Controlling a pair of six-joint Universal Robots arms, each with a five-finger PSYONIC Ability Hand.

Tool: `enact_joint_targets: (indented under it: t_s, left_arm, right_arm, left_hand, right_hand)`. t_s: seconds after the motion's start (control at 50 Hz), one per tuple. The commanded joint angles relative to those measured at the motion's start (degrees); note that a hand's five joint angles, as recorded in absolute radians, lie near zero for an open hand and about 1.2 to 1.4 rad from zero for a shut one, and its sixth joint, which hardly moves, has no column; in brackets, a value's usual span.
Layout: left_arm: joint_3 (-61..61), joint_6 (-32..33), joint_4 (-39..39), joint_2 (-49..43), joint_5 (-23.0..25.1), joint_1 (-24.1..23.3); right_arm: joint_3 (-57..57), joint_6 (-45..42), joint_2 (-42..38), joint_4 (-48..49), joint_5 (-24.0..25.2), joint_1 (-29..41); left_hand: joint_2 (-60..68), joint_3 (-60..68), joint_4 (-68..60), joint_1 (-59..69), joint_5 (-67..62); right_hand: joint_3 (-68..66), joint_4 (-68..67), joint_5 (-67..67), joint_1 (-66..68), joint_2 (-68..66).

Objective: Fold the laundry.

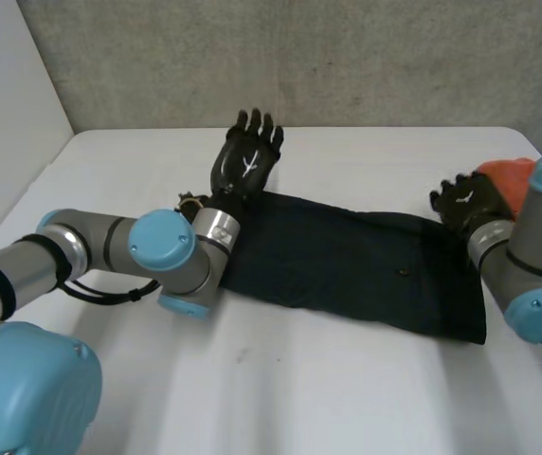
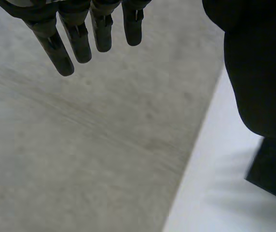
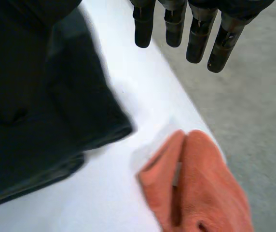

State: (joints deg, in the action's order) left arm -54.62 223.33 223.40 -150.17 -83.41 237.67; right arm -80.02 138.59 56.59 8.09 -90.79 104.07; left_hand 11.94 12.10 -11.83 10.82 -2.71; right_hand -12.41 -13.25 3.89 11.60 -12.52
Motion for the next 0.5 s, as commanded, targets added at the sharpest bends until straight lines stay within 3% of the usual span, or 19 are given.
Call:
enact_joint_targets:
  t_s: [0.02, 0.18, 0.28, 0.4, 0.5]
  left_arm:
    - [-5.2, -4.7, 4.6, 8.3, -0.3, 0.0]
    - [-16.3, -9.0, 3.3, 22.2, -1.1, 0.9]
    - [-24.8, -13.9, -1.3, 30.7, -1.8, 1.7]
    - [-32.8, -22.6, -14.4, 38.7, -2.1, 2.4]
    - [-36.8, -28.9, -23.7, 41.7, -2.1, 3.2]
  right_arm:
    - [1.8, 6.9, 5.2, 4.0, -2.2, -2.9]
    - [-0.8, 14.9, 15.1, 6.8, -1.3, -5.5]
    - [-4.2, 13.6, 20.2, -0.7, 2.5, -5.6]
    - [-10.5, 14.4, 23.5, -16.8, 11.9, -7.0]
    - [-18.6, 14.6, 24.0, -18.2, 16.3, -8.0]
  left_hand:
    - [-1.9, -2.1, 1.8, -0.8, 2.7]
    - [-1.7, -1.9, 1.6, -0.6, 2.5]
    - [-1.7, -1.9, 1.6, -0.6, 2.5]
    - [-1.7, -1.9, 1.6, -0.6, 2.5]
    - [-1.7, -1.9, 1.6, -0.6, 2.5]
  right_hand:
    - [2.4, 3.3, -3.9, -1.6, 2.5]
    - [2.4, 3.3, -3.9, -1.6, 2.5]
    - [2.4, 3.3, -3.9, -1.6, 2.5]
    - [2.4, 3.3, -3.9, -1.6, 2.5]
    - [-2.0, -1.2, 0.6, 2.8, -1.9]
